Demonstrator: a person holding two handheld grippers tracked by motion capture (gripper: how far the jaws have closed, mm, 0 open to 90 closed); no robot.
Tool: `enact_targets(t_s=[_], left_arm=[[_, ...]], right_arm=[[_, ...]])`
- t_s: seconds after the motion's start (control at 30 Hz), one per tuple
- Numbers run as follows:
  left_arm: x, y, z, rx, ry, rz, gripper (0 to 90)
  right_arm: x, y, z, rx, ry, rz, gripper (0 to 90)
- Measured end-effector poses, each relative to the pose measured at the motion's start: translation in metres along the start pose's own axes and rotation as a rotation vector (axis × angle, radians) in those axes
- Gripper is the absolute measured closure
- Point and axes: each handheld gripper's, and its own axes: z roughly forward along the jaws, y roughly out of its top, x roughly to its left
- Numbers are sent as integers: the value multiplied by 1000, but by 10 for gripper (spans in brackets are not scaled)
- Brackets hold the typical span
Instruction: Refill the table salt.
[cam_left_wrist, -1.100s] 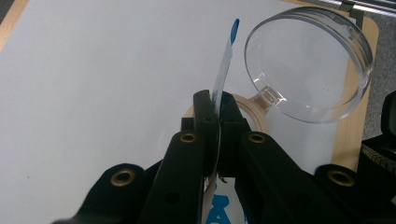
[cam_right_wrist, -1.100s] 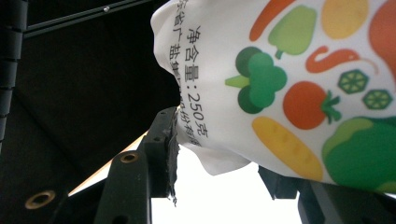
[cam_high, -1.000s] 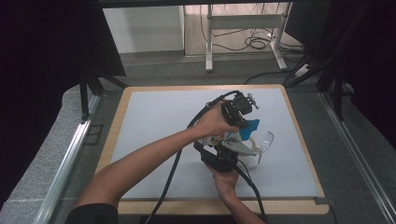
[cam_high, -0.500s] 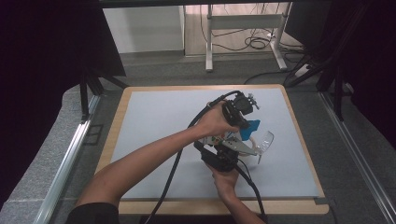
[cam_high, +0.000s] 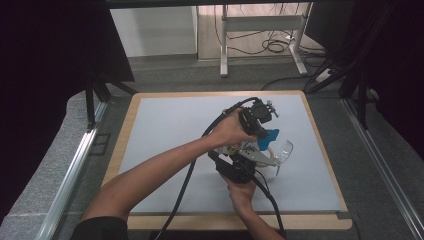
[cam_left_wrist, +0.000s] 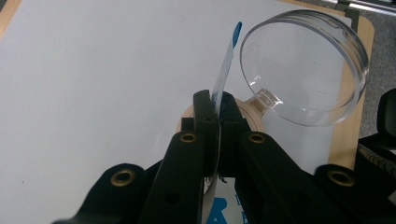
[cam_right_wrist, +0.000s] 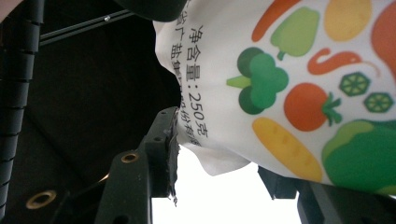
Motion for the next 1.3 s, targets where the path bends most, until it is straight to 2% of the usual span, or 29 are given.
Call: enact_targets(t_s=[1.3], left_arm=[[-2,1,0,4,-4,4,900]], right_arm=[[0,1,-1,-8,-3,-4,542]])
